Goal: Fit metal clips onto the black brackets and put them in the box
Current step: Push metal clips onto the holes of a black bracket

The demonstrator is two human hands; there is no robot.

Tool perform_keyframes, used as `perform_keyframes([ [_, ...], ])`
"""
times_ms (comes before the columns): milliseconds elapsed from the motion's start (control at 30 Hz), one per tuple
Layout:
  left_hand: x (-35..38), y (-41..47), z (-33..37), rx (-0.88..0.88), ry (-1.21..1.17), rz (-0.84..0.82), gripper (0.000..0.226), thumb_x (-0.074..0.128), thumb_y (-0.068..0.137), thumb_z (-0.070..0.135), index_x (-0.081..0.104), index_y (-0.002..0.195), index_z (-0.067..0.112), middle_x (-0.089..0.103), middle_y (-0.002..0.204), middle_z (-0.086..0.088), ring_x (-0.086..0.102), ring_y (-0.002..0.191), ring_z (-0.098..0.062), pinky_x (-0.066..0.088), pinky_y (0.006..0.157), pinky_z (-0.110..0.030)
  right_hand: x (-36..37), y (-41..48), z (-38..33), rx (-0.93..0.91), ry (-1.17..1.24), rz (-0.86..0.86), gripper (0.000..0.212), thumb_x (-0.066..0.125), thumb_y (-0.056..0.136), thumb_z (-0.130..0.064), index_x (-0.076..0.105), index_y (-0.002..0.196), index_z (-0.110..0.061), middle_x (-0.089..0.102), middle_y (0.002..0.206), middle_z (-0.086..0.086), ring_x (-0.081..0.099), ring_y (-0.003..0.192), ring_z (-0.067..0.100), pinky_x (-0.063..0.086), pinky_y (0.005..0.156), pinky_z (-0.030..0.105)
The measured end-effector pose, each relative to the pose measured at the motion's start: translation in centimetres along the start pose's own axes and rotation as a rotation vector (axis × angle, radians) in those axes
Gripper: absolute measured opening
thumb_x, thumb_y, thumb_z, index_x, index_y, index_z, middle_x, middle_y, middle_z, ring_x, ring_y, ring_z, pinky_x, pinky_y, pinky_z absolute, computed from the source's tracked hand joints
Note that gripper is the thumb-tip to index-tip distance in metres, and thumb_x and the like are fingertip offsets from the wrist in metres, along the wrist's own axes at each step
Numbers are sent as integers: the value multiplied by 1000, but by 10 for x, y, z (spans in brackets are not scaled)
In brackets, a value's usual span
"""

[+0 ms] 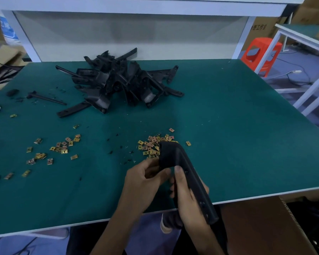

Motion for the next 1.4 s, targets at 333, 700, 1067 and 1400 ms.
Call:
perform_keyframes([
  [333,6,32,21,207,387,-68,23,50,92,58,68,83,46,66,70,23,59,65,4,41,58,-13,-11,5,10,147,135,161,66,38,79,-82,72,75,-26,65,64,3,63,57,18,50,66,30],
  [700,76,132,28,451,1335,-243,24,46,102,22,64,113,10,61,114,-11,54,109,-27,30,94,-29,-7,4,8,153,225,233,86,37,79,-88,67,84,-8,63,61,2,61,54,18,51,56,24],
  [1067,3,54,30,127,171,-55,36,55,98,3,77,96,32,76,97,12,69,89,-3,54,76,-17,-9,12,10,218,371,150,50,61,77,-67,76,70,-20,64,62,8,59,52,20,47,49,34],
  [1400,-11,7,21,-140,-467,-74,15,64,87,14,68,99,8,68,86,-6,63,72,-11,54,66,-20,-14,21,5,211,498,8,33,68,76,-46,80,70,-16,64,61,10,55,46,15,45,40,27],
])
Point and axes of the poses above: each hand's wrist, its own y-axis towards the middle knuckle, its own x-axis out of the palm, z = x × y, the point moved 2 cm from there along y, towards the middle knuckle
